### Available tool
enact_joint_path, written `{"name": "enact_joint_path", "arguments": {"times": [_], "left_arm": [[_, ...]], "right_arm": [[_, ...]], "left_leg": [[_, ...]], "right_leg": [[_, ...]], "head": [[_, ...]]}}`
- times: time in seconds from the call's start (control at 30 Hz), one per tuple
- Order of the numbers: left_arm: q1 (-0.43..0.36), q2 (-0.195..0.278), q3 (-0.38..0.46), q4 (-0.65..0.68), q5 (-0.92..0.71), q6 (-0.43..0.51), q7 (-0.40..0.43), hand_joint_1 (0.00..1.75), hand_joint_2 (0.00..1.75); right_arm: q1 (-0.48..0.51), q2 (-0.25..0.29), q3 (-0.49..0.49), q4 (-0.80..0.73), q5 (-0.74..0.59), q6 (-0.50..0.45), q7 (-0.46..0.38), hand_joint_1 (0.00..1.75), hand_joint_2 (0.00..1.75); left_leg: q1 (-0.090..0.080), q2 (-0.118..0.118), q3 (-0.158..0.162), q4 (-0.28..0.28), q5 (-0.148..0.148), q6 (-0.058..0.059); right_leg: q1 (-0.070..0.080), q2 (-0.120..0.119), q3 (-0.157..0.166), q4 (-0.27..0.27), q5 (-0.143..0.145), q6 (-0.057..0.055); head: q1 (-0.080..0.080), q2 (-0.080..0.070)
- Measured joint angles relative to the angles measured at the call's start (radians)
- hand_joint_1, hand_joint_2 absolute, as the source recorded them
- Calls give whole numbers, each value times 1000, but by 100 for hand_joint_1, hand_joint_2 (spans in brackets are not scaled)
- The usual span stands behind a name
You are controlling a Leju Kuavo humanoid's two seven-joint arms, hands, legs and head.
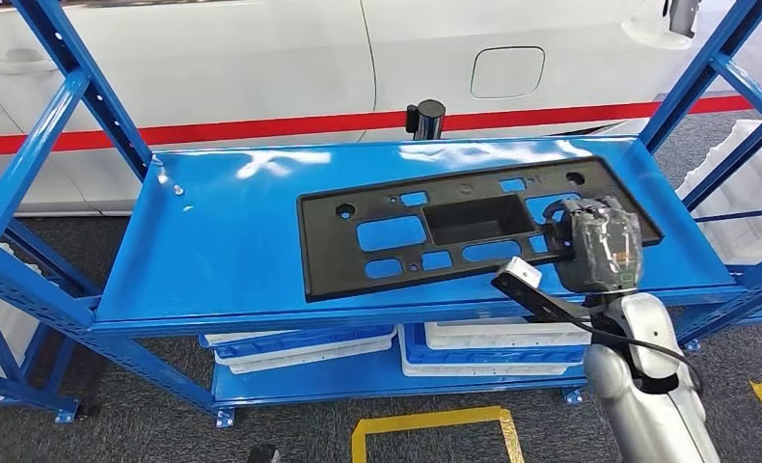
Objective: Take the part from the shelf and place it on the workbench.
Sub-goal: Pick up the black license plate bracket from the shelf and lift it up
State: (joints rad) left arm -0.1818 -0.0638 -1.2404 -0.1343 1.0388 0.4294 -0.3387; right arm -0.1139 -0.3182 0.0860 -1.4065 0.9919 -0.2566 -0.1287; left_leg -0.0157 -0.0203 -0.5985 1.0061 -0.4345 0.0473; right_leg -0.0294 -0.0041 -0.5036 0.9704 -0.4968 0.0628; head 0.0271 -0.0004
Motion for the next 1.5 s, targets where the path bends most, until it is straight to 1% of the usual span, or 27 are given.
{"name": "enact_joint_path", "arguments": {"times": [0.17,0.27,0.37,0.5,0.63,0.83,1.03,1.23,1.4,1.5], "left_arm": [[-5,-3,-17,0,-19,-5,38,0,175],[-8,-3,-32,0,-32,4,72,0,175],[-10,-3,-45,0,-38,13,94,0,175],[-11,-2,-48,0,-24,28,113,0,175],[-10,-2,-49,0,-15,31,129,0,175],[-12,-2,-56,0,-13,1,158,0,175],[-13,0,-62,0,-14,-6,175,0,175],[-14,3,-66,0,-14,-3,186,0,175],[-14,5,-70,0,-10,6,192,0,175],[-15,6,-72,0,2,8,193,0,175]], "right_arm": [[81,-55,-43,-269,-42,4,3,175,175],[129,-85,-82,-399,-64,12,6,175,175],[163,-112,-125,-504,-93,26,10,175,175],[193,-119,-158,-599,-104,32,11,175,175],[199,-104,-161,-646,-99,39,8,175,175],[194,-81,-157,-653,-83,98,20,175,175],[151,-89,-158,-603,-78,163,40,175,175],[37,-95,-139,-479,-84,193,41,175,175],[-68,-92,-92,-350,-83,213,52,175,175],[-144,-90,-55,-256,-75,215,58,175,175]], "left_leg": [[0,0,0,0,-1,-1],[0,0,0,0,-2,-1],[0,0,0,0,-2,-1],[0,0,0,0,-2,-1],[0,1,1,0,-2,-1],[0,0,1,0,-2,-1],[0,1,1,0,-1,-1],[-1,1,2,0,-1,-1],[-4,1,1,1,-2,-1],[-8,1,1,2,-4,3]], "right_leg": [[0,0,-4,0,0,0],[0,0,-8,0,-1,0],[0,0,-4,0,-1,0],[0,0,0,0,-1,0],[0,0,0,0,-1,0],[0,1,1,0,-1,0],[0,1,2,0,0,0],[0,1,3,0,0,1],[-3,1,3,-1,1,1],[-6,1,3,-1,2,3]], "head": [[0,0],[0,0],[0,0],[0,0],[0,0],[0,0],[0,0],[0,0],[0,0],[0,0]]}}
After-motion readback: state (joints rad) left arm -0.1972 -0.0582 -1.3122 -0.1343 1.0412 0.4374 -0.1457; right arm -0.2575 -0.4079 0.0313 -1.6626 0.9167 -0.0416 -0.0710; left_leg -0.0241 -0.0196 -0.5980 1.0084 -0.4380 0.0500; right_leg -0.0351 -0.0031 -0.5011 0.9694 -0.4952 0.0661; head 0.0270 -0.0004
